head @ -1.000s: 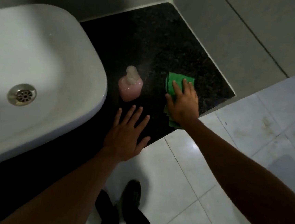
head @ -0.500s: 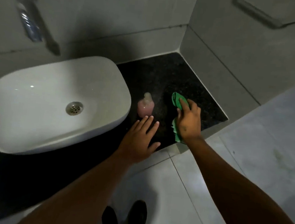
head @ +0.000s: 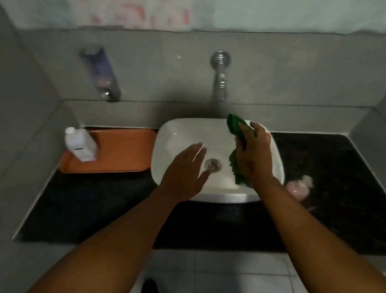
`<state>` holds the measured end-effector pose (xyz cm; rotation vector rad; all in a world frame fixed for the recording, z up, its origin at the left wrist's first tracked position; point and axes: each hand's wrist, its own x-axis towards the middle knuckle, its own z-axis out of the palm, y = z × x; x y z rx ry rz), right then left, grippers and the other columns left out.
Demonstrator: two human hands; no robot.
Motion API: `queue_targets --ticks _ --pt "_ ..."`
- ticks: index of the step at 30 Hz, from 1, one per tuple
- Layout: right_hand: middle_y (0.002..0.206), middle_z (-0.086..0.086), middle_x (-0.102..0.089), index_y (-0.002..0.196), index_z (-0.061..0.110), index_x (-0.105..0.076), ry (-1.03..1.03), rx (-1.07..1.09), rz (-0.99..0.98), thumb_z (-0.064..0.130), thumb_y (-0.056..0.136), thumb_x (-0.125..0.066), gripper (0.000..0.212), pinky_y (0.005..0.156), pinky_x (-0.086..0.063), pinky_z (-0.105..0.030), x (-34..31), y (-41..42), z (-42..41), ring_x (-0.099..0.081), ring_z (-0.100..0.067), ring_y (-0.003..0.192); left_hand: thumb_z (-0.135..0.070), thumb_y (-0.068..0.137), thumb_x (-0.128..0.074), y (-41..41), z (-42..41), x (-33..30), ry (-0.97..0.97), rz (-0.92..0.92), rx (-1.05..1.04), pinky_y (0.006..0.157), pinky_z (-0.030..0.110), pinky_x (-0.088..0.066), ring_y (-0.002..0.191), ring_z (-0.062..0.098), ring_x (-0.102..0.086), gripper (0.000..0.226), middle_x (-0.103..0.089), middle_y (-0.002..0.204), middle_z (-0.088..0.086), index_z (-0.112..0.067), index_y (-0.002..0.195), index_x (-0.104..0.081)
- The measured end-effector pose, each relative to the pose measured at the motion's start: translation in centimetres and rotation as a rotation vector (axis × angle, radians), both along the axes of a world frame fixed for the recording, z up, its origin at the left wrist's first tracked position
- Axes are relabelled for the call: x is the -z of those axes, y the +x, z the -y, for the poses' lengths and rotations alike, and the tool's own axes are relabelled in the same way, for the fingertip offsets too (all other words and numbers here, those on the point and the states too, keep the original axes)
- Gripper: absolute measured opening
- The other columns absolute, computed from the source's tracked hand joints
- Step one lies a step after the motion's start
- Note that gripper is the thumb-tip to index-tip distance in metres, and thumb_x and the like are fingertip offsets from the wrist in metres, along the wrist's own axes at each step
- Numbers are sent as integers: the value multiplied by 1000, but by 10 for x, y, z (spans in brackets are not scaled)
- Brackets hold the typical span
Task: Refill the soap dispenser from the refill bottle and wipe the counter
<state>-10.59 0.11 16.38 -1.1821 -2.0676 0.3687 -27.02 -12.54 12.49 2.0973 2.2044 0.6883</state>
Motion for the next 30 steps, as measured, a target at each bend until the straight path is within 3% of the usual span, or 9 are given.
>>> queue_targets --ticks 3,7,10,13,18,23,27,30 --pt "144 -14 -47 138 13 -55 -137 -90 -32 23 99 -54 40 105 -38 -32 13 -93 22 -44 -32 130 -28 102 -56 -82 38 16 -36 104 -180 119 51 -36 146 35 -40 57 -42 157 20 -4 151 -41" --pt "147 -14 -43 141 15 -52 -203 -204 -23 23 99 -53 43 105 -41 -38 27 -208 44 -40 -33 132 -35 104 -50 -178 74 50 -169 139 -351 122 41 -30 148 29 -35 61 -35 162 13 -11 157 -31" --pt "143 -14 -47 141 16 -52 -235 -259 29 24 98 -53 44 105 -41 -37 44 -289 51 -43 -32 129 -34 104 -51 -241 87 76 -257 130 -387 119 45 -34 145 38 -38 61 -36 159 20 -5 155 -34" --pt "141 -17 -48 142 14 -51 -289 -291 103 22 97 -53 46 107 -38 -39 79 -348 45 -42 -36 126 -35 105 -51 -286 83 103 -311 169 -333 122 48 -25 150 39 -28 60 -32 162 20 -5 155 -35" --pt "146 -17 -42 143 18 -50 -408 -228 233 25 96 -52 48 116 -26 -46 149 -383 19 -34 -40 135 -36 106 -48 -313 57 135 -295 262 -268 124 52 -22 152 36 -25 56 -36 161 16 -10 154 -38" --pt "159 -17 -21 150 21 -36 -469 -158 441 44 98 -44 57 115 -20 -49 201 -400 15 -22 -44 140 -41 108 -38 -330 58 168 -429 171 -291 125 46 -21 152 35 -24 55 -35 161 17 -12 154 -39" --pt "164 -18 -3 157 19 -14 -470 -167 601 53 100 -32 70 117 -10 -56 220 -403 31 -6 -45 147 -39 108 -34 -325 60 173 -419 101 -267 121 45 -27 148 34 -31 48 -43 155 14 -15 148 -45" --pt "165 -17 -1 158 18 -10 -500 -183 610 54 99 -32 72 118 -7 -55 205 -401 31 -4 -44 148 -38 109 -34 -325 57 167 -425 97 -274 122 45 -27 149 33 -30 48 -42 156 13 -14 149 -44"
